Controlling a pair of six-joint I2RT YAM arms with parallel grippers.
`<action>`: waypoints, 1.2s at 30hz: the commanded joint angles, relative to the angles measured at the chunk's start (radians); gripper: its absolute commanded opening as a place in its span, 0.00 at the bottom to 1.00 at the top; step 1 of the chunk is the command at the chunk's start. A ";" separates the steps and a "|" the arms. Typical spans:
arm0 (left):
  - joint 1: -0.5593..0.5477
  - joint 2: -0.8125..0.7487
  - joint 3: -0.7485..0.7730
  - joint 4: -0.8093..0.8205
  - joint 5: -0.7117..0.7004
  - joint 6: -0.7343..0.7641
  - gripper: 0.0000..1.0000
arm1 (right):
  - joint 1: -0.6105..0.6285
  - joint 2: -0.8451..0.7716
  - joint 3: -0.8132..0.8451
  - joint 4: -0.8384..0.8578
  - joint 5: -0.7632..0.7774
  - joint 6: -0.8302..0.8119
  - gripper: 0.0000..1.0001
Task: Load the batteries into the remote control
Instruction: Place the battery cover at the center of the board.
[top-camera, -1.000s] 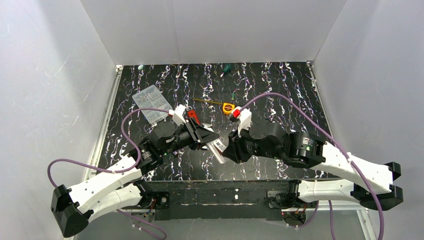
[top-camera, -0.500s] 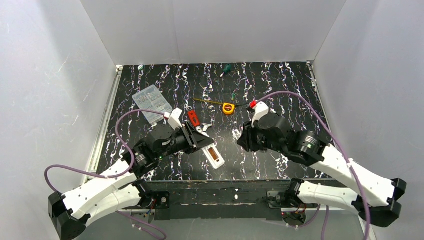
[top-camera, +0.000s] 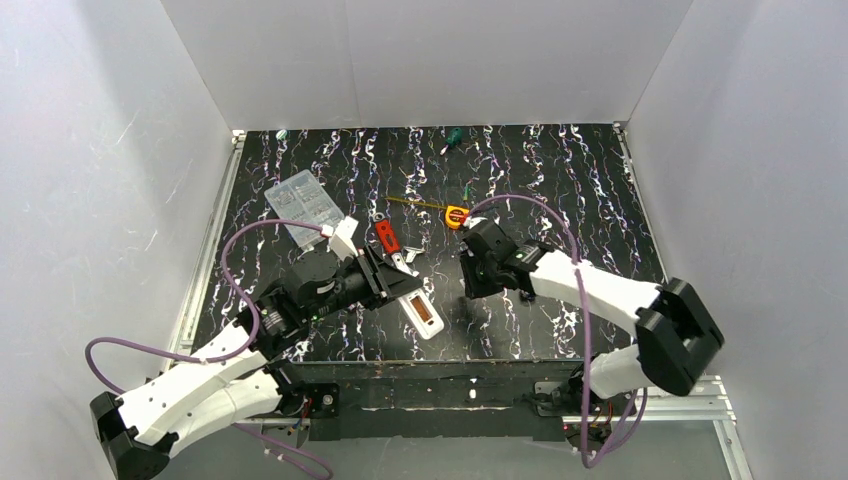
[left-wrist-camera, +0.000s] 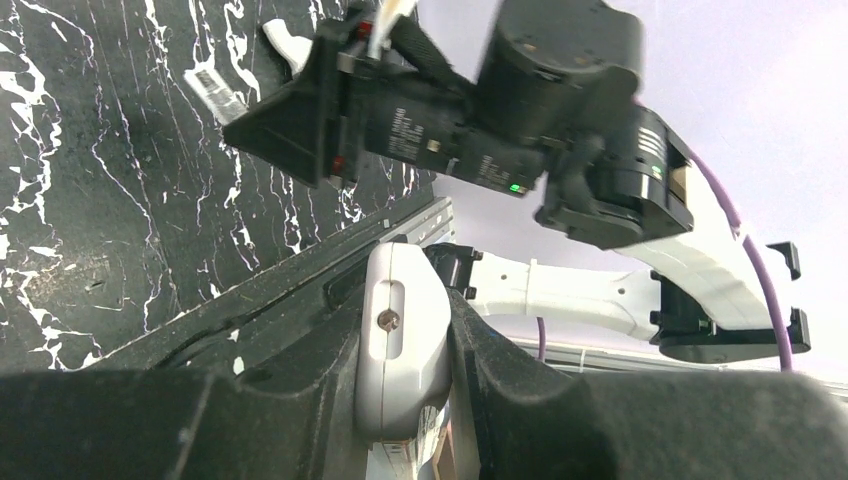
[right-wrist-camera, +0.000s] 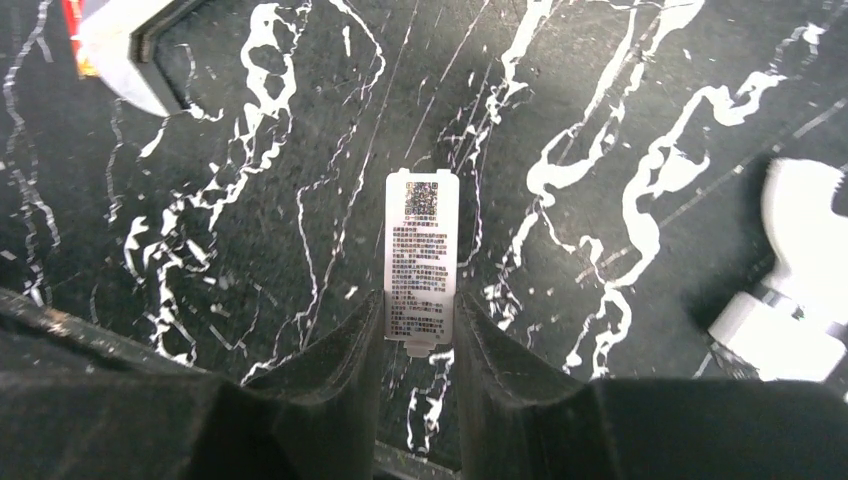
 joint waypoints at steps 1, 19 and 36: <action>-0.004 -0.036 0.044 0.005 -0.010 0.021 0.00 | -0.005 0.100 0.053 0.098 -0.016 -0.029 0.29; -0.004 -0.069 0.053 -0.050 -0.030 0.045 0.00 | -0.012 0.145 0.108 0.059 -0.008 -0.055 0.57; -0.003 -0.099 0.060 -0.077 -0.025 0.041 0.00 | -0.280 0.431 0.737 -0.183 0.023 0.132 0.50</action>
